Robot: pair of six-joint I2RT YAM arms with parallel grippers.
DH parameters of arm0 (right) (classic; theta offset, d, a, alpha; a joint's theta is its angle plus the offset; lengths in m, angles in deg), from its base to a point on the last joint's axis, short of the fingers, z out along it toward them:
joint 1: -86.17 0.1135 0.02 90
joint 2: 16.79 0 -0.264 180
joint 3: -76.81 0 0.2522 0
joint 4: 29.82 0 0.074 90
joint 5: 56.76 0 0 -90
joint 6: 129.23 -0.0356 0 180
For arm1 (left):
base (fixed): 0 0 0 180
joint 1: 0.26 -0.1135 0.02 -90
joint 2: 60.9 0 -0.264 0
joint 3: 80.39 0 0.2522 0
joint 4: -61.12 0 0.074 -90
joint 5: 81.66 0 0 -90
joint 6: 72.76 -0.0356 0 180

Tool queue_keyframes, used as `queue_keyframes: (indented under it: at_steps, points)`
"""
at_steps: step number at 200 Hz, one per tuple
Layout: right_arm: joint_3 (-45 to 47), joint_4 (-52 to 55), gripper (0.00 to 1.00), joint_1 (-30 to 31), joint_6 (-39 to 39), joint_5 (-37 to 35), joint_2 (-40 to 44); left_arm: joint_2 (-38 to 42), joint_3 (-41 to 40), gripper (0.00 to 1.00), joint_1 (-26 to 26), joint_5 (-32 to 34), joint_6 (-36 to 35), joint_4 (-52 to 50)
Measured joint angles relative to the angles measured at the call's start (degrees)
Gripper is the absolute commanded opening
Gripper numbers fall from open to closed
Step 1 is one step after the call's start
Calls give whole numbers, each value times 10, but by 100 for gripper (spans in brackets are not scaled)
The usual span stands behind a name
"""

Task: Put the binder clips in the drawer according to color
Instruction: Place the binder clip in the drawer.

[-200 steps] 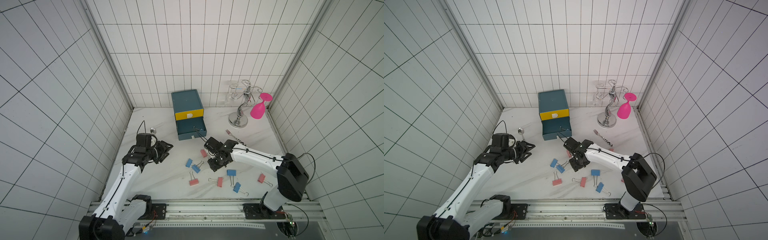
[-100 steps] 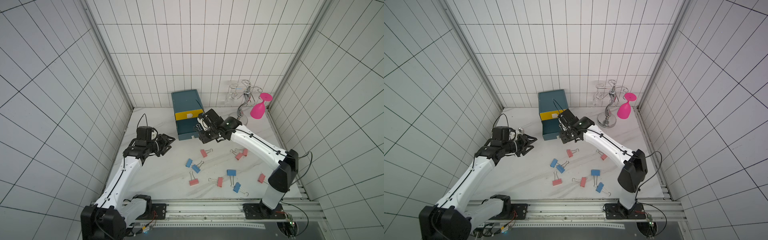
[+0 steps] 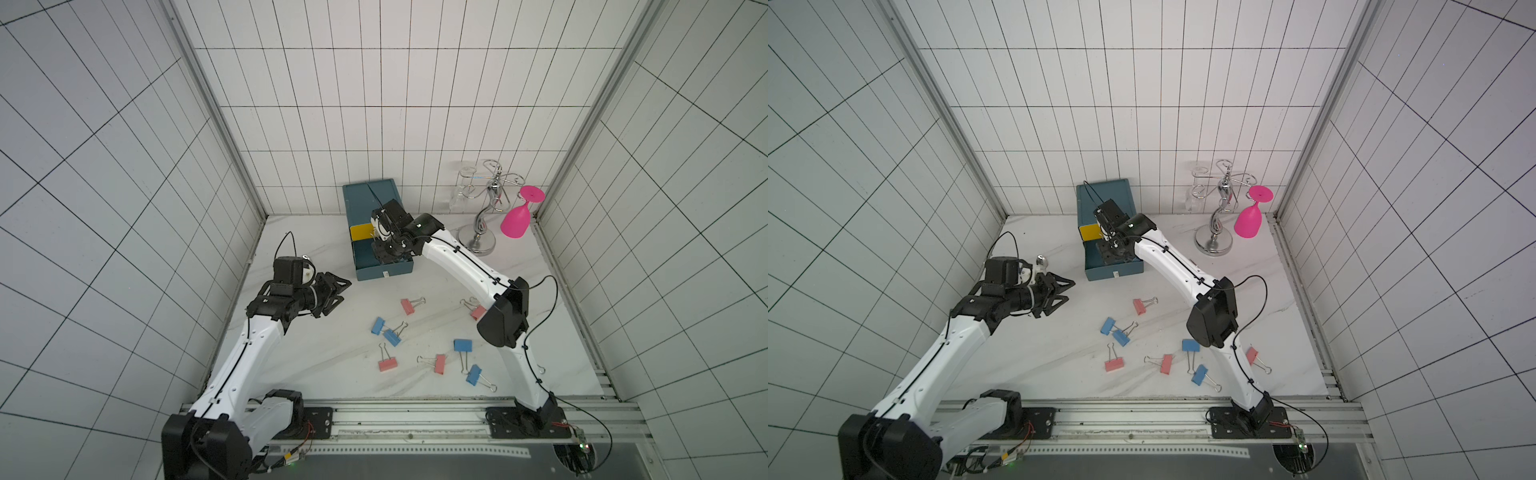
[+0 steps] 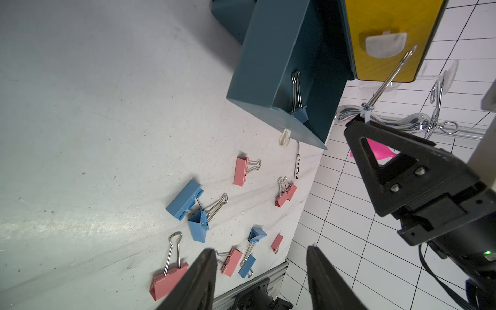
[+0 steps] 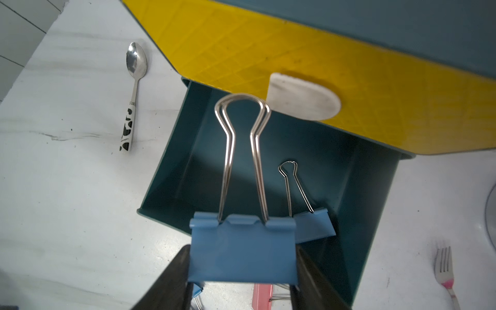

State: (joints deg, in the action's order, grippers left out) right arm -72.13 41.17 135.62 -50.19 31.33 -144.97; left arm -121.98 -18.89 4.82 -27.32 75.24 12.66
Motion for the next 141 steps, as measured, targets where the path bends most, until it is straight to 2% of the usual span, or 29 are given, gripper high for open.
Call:
queue_keyframes:
  at_steps: [25,69,94,141]
  points:
    - [-15,7,70,-5,0,0,-2,0,0,57,-5,0,-7,-7]
    - [8,6,68,-9,-1,-1,11,0,1,57,-7,0,-18,-20]
    - [103,-5,68,-9,-6,-7,67,0,6,57,-7,0,-23,-25]
    - [321,-40,68,-9,-44,-28,232,-2,9,57,-4,4,-38,-29]
